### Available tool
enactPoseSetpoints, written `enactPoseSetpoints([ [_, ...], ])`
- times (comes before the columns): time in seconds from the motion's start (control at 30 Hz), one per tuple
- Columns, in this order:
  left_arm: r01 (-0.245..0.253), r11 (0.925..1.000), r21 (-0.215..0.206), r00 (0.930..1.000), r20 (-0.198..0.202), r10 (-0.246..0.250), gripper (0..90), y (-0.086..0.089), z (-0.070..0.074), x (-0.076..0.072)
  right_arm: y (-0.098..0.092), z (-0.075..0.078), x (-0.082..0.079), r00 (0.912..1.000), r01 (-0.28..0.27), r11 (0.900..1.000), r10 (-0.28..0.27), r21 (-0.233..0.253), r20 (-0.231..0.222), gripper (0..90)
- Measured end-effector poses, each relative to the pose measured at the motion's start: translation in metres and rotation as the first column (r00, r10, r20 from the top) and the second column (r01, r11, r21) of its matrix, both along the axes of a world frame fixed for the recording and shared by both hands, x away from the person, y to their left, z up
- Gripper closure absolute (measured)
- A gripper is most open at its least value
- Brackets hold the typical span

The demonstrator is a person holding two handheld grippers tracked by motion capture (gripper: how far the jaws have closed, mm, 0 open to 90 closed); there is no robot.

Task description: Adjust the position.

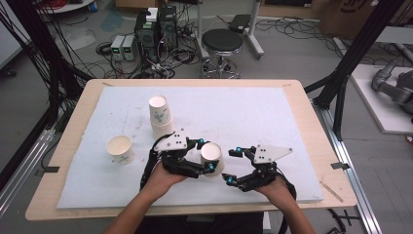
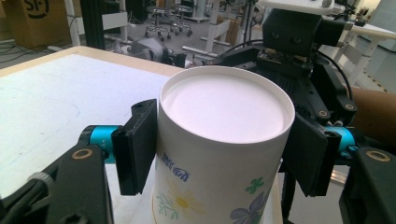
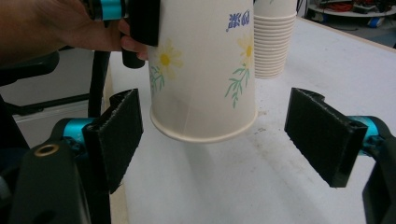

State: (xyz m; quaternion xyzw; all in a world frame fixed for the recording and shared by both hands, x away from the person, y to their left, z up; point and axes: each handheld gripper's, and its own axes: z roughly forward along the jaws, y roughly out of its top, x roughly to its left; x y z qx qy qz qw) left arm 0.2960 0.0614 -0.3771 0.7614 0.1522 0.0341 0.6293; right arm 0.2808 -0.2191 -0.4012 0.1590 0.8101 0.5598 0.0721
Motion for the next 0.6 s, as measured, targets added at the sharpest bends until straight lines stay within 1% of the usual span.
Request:
enactPoseSetpoints([
  [0.2,0.024,0.9997,0.007,0.9997,0.001,-0.024,32.3,-0.005,0.000,-0.001,0.004,0.000,0.001,0.9998,-0.018,1.000,0.018,-0.004,0.002,19.8],
  [0.33,0.035,0.9994,0.003,0.9994,-0.002,-0.035,32.3,-0.008,-0.001,-0.001,0.007,0.000,0.001,0.9997,-0.026,1.000,0.026,-0.009,0.001,19.9],
  [0.6,0.051,0.9987,-0.008,0.9987,0.001,-0.051,32.3,-0.010,-0.001,-0.002,0.015,-0.003,0.002,0.9987,-0.048,0.999,0.048,-0.017,-0.016,19.9],
])
